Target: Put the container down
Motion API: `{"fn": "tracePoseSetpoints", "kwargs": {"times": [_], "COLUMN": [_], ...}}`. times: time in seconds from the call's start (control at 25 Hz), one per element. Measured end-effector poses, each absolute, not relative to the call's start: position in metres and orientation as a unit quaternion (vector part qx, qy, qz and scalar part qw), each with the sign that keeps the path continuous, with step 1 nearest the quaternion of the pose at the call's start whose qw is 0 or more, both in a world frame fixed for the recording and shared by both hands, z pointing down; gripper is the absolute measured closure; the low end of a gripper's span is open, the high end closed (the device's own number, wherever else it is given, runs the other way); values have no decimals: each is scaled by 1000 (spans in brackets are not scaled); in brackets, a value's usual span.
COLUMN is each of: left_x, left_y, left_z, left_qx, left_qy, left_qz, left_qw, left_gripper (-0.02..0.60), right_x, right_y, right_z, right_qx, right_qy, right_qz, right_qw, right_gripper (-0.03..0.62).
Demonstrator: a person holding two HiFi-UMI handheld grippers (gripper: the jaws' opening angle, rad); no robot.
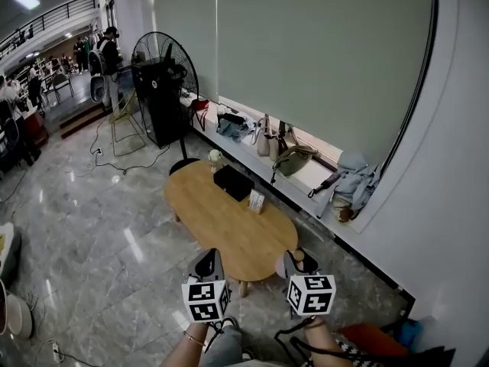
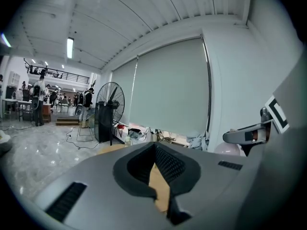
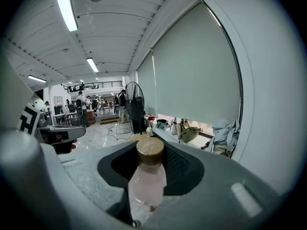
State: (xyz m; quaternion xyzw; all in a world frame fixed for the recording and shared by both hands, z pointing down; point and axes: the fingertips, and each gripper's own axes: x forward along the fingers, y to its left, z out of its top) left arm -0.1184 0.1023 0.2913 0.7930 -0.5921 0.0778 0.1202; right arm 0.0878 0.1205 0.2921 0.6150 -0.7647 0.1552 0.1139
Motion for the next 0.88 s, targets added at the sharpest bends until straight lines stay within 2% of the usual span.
{"fn": "tracePoseSetpoints", "kwargs": {"times": [0.88], "left_x": [-108], "left_y": [-56], "left_z": [288], "left_qx": [818], "left_qy": [-561], "left_qz": [71], "left_qw": [108], "left_gripper": [588], "right_x": [83], "right_y": [-23], "right_z": [286], "right_qx": [633], "right_qy": [-752], "right_qz": [148], "right_qw": [112], "right_gripper": [457]}}
